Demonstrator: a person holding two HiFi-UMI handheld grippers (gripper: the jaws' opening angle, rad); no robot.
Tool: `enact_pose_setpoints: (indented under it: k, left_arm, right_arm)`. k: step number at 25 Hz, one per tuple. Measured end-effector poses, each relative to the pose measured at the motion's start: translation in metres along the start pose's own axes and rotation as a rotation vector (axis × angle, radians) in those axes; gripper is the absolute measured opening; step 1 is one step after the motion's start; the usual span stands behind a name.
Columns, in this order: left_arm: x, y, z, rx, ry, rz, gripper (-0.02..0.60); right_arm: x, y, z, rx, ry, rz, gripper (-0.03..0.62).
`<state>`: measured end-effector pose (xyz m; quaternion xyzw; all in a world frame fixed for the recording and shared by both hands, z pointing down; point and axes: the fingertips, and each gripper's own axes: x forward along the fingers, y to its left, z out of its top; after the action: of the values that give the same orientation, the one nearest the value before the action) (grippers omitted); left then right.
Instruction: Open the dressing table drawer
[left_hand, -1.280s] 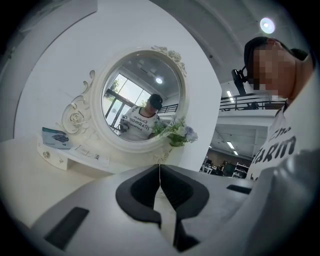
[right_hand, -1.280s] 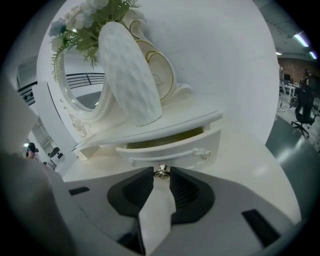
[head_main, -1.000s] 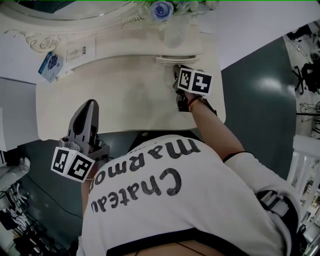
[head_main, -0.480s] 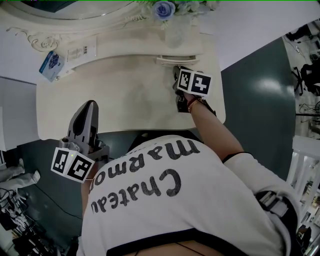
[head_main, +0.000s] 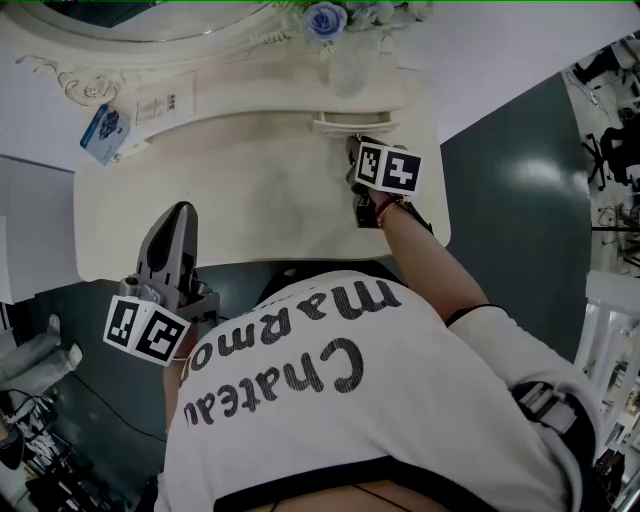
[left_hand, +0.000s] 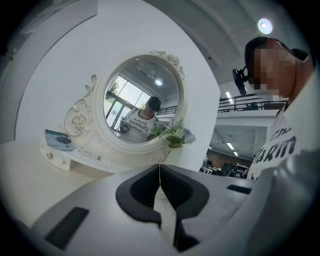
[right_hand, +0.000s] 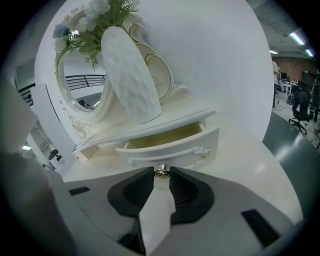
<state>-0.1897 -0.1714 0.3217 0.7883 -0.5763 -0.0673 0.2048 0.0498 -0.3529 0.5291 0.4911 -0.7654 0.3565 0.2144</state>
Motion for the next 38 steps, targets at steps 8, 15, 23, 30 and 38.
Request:
enact_pose_setpoints:
  k: [8,15,23,30,38]
  left_arm:
    - [-0.001,-0.002,0.0,0.0,-0.002,-0.007,0.023]
    - [-0.003,-0.004,-0.001,0.0,-0.003,-0.01,0.024]
    - [-0.006,-0.006,-0.003,-0.007,-0.003,-0.017,0.025]
    - [-0.008,-0.008,-0.005,-0.009,0.0,-0.019,0.025]
    - [-0.012,-0.006,-0.004,-0.022,-0.011,-0.018,0.024]
  right_arm:
    - [-0.004,-0.001,-0.003,-0.011,0.003,0.001,0.108]
    - [-0.008,-0.003,-0.007,-0.019,0.008,0.005,0.107]
    - [-0.012,-0.003,-0.011,-0.019,0.008,0.004,0.108]
    - [-0.014,-0.004,-0.013,-0.025,0.012,0.001,0.107]
    - [-0.015,-0.003,-0.015,-0.043,0.016,-0.006,0.108]
